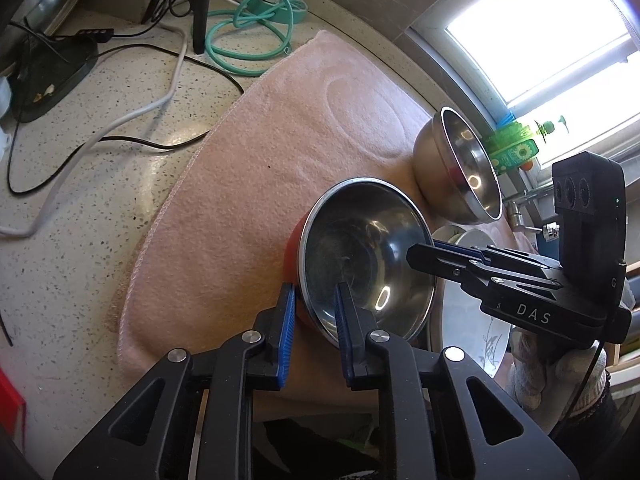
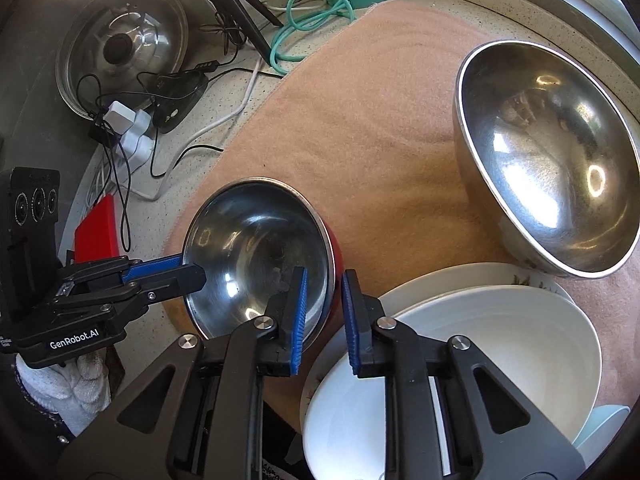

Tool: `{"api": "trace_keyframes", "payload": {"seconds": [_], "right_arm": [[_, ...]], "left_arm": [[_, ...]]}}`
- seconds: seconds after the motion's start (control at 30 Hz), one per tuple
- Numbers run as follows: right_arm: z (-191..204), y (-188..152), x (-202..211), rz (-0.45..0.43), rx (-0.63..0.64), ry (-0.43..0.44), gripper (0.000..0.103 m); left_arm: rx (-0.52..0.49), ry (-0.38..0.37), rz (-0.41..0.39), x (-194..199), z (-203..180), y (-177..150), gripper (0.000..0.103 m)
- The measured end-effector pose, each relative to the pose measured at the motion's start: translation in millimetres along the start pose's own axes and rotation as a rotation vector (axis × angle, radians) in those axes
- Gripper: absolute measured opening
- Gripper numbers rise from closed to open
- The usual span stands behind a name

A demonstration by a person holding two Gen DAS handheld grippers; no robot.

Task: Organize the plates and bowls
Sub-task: 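Lift the red-outside bowl and carry it over the large steel bowl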

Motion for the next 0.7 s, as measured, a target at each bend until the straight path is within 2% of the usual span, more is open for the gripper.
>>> {"api": "trace_keyframes", "payload": {"seconds": [0.13, 0.7], "right_arm": [[-3, 1, -1, 0.0, -0.017, 0.006, 0.012], [-8, 6, 18, -0.051, -0.075, 0.039, 0.011]], "left_arm": [[0.002, 0.002, 0.001, -1, 2, 1, 0.015], [-0.018, 0.005, -0.031, 9, -6, 13, 0.015]]}}
Point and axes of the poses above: each gripper's, at about its wrist camera, not at the fingertips, and x roughly against the way its jaws point, z to its left, y to its top, the point moved 8 cm from there along -x, roughly the way its jaws point, and after that the axes turned 1 degree about x, right-handed, at the moved point
